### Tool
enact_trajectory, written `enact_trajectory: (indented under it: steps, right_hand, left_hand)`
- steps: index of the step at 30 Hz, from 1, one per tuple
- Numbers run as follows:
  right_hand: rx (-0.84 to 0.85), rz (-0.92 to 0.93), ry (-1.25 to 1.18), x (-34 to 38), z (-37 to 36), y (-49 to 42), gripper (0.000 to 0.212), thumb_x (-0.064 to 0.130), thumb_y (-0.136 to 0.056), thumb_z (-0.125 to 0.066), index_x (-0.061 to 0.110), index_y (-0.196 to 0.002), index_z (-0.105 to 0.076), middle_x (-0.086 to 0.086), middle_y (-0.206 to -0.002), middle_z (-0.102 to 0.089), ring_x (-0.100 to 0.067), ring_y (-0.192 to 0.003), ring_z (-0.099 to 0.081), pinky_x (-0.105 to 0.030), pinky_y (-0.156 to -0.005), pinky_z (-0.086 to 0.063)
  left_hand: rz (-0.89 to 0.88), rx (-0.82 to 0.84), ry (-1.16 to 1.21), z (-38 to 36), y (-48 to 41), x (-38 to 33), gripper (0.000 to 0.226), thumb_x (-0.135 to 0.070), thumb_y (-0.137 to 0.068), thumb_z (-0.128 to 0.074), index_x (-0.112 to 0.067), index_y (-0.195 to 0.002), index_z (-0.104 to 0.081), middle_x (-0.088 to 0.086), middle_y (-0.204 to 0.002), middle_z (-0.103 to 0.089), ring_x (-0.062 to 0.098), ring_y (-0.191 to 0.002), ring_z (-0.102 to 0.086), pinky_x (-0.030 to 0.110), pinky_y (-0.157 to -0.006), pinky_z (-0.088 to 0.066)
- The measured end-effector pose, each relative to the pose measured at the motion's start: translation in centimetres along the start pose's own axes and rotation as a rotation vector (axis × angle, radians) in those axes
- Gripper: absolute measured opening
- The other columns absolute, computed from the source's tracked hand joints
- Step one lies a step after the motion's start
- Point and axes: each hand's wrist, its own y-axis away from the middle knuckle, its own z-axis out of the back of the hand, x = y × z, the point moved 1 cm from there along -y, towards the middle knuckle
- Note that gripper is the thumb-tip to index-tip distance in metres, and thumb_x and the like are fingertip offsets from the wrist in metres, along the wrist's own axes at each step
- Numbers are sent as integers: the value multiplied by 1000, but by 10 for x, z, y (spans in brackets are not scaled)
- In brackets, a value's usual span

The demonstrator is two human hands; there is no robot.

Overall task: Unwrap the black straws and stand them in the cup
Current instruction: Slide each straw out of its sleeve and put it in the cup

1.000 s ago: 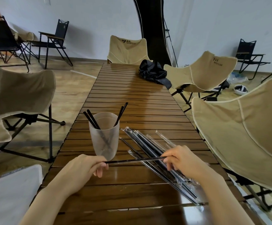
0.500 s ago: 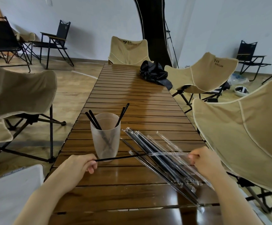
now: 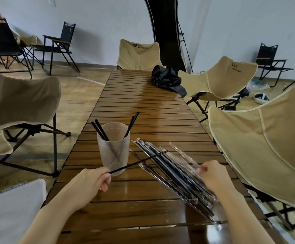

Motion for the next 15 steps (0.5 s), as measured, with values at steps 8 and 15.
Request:
enact_trajectory:
  steps: [8, 15]
  right_hand:
    - [148, 354, -470, 40, 12, 12, 33, 21, -90, -63, 23, -123, -58, 6, -90, -71, -1, -68, -64, -15, -66, -45]
    - [62, 414, -800, 60, 16, 23, 17, 2, -91, -56, 14, -94, -69, -4, -74, -72, -6, -59, -62, -21, -58, -48]
  left_hand:
    - [-40, 43, 7, -2, -2, -18, 31, -32, -101, -33, -32, -78, -54, -9, -73, -67, -1, -75, -61, 22, -71, -51]
    - [-68, 38, 13, -2, -2, -21, 30, -34, -100, -36, -32, -76, -54, -11, -72, -66, 2, -73, -62, 25, -72, -52]
